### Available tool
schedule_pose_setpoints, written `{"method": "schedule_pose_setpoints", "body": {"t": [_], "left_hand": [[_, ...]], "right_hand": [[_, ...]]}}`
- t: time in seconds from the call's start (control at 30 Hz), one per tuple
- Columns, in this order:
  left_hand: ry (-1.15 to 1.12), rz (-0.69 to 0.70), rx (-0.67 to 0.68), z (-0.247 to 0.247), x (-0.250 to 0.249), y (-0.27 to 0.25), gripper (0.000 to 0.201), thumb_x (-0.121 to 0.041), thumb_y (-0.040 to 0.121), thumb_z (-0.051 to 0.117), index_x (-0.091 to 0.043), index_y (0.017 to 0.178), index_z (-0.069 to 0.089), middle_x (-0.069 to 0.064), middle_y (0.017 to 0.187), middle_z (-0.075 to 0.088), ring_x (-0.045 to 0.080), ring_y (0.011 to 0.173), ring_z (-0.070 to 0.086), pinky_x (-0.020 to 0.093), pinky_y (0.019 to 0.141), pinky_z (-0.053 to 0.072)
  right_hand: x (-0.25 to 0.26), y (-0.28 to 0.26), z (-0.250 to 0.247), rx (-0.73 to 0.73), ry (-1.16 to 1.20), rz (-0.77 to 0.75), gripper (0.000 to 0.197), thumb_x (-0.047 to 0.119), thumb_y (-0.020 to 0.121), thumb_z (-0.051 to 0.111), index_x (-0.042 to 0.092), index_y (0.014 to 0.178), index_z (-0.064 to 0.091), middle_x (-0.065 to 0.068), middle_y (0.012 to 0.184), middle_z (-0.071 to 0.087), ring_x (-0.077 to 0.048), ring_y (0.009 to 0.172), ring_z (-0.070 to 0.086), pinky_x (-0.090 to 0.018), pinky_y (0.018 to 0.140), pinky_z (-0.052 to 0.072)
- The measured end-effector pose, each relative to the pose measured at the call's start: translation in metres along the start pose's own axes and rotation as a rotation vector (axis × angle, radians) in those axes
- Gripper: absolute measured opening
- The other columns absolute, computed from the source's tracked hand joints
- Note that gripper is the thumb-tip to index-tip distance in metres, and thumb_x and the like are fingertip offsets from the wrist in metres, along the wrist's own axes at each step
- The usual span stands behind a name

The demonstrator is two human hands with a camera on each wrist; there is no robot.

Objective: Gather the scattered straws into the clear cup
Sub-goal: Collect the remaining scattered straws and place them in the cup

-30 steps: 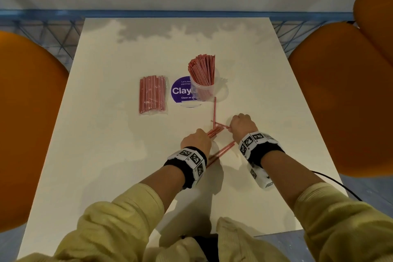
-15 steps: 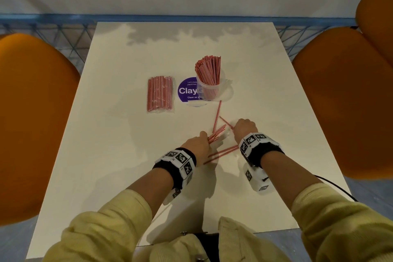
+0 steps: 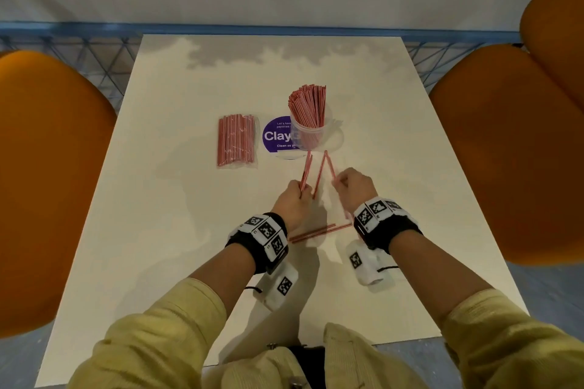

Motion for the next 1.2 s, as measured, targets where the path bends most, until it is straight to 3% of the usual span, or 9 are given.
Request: {"method": "schedule_pose_setpoints", "body": {"t": [0.17, 0.27, 0.33, 0.43, 0.53, 0.63, 0.8, 1.07, 1.2], "left_hand": [[0.038, 0.061, -0.014, -0.004, -0.007, 0.003, 0.046, -0.043, 0.098, 0.035, -0.002, 0.118, 0.041, 0.026, 0.118, 0.06, 0.043, 0.108, 0.058, 0.035, 0.074, 0.044], [0.095, 0.097, 0.027, -0.009, -0.004, 0.003, 0.038, -0.041, 0.098, 0.036, -0.005, 0.109, 0.04, 0.027, 0.107, 0.061, 0.042, 0.088, 0.06, 0.029, 0.056, 0.039], [0.129, 0.12, 0.025, -0.012, -0.002, 0.003, 0.024, -0.034, 0.1, 0.036, -0.01, 0.098, 0.036, 0.015, 0.084, 0.06, 0.03, 0.077, 0.054, 0.027, 0.053, 0.037], [0.135, 0.119, 0.007, -0.015, 0.0, 0.006, 0.017, -0.027, 0.101, 0.035, -0.01, 0.099, 0.037, 0.011, 0.086, 0.055, 0.036, 0.084, 0.056, 0.03, 0.068, 0.04], [0.106, 0.102, 0.013, -0.017, 0.002, 0.006, 0.023, -0.019, 0.1, 0.031, -0.007, 0.119, 0.04, 0.009, 0.078, 0.055, 0.03, 0.069, 0.056, 0.03, 0.063, 0.043], [0.057, 0.094, 0.03, -0.017, 0.0, 0.003, 0.019, -0.011, 0.098, 0.028, -0.016, 0.116, 0.035, 0.004, 0.063, 0.048, 0.018, 0.051, 0.046, 0.026, 0.048, 0.042], [0.199, 0.079, 0.03, -0.014, 0.001, -0.001, 0.003, -0.011, 0.096, 0.032, -0.012, 0.097, 0.034, 0.005, 0.076, 0.05, 0.021, 0.065, 0.048, 0.032, 0.062, 0.042], [0.62, 0.118, 0.086, 0.016, 0.005, -0.012, 0.043, -0.028, 0.082, 0.068, -0.009, 0.117, 0.052, 0.01, 0.112, 0.062, 0.028, 0.103, 0.06, 0.032, 0.086, 0.048], [0.583, 0.038, 0.016, 0.017, 0.017, -0.011, 0.03, -0.022, 0.078, 0.071, -0.009, 0.104, 0.064, 0.011, 0.107, 0.067, 0.027, 0.099, 0.064, 0.036, 0.089, 0.054]], "right_hand": [[0.029, -0.012, 0.02, 0.195, 0.812, 0.181, 0.023, 0.002, 0.093, 0.049, -0.011, 0.11, 0.057, -0.017, 0.087, 0.061, -0.024, 0.077, 0.061, -0.036, 0.082, 0.053], [0.034, -0.016, 0.025, 0.278, 1.025, 0.25, 0.015, -0.002, 0.091, 0.052, -0.01, 0.099, 0.061, -0.013, 0.078, 0.059, -0.019, 0.073, 0.059, -0.036, 0.086, 0.051], [0.034, -0.016, 0.026, 0.324, 0.971, 0.234, 0.011, 0.005, 0.089, 0.059, 0.0, 0.08, 0.062, -0.011, 0.075, 0.058, -0.019, 0.073, 0.059, -0.034, 0.084, 0.057], [0.027, -0.004, 0.022, 0.21, 0.724, 0.175, 0.018, 0.011, 0.091, 0.055, -0.002, 0.098, 0.066, -0.009, 0.076, 0.06, -0.02, 0.072, 0.059, -0.032, 0.078, 0.056], [0.02, 0.009, 0.019, 0.057, 0.018, -0.096, 0.03, 0.022, 0.094, 0.049, 0.013, 0.12, 0.062, -0.011, 0.117, 0.059, -0.027, 0.111, 0.055, -0.033, 0.099, 0.04], [0.012, 0.005, 0.036, 0.145, -0.277, -0.243, 0.034, 0.029, 0.093, 0.05, 0.016, 0.123, 0.06, -0.007, 0.134, 0.048, -0.028, 0.126, 0.042, -0.034, 0.106, 0.034], [0.006, 0.004, 0.031, 0.031, -0.295, -0.189, 0.02, 0.016, 0.088, 0.057, 0.007, 0.102, 0.068, -0.01, 0.115, 0.06, -0.027, 0.112, 0.054, -0.032, 0.093, 0.043], [-0.001, 0.002, 0.02, 0.044, -0.301, -0.028, 0.027, 0.001, 0.089, 0.046, -0.001, 0.114, 0.055, -0.019, 0.109, 0.065, -0.034, 0.102, 0.061, -0.036, 0.082, 0.047], [-0.004, -0.001, 0.026, 0.078, -0.297, 0.0, 0.034, -0.002, 0.087, 0.047, -0.001, 0.12, 0.046, -0.019, 0.115, 0.062, -0.034, 0.106, 0.059, -0.036, 0.087, 0.045]]}}
Point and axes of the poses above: each hand's wrist, its own y-axis towards the middle knuckle, its own z-axis out of the palm, x = y × z, the point moved 5 cm from there along y, towards the middle knuckle
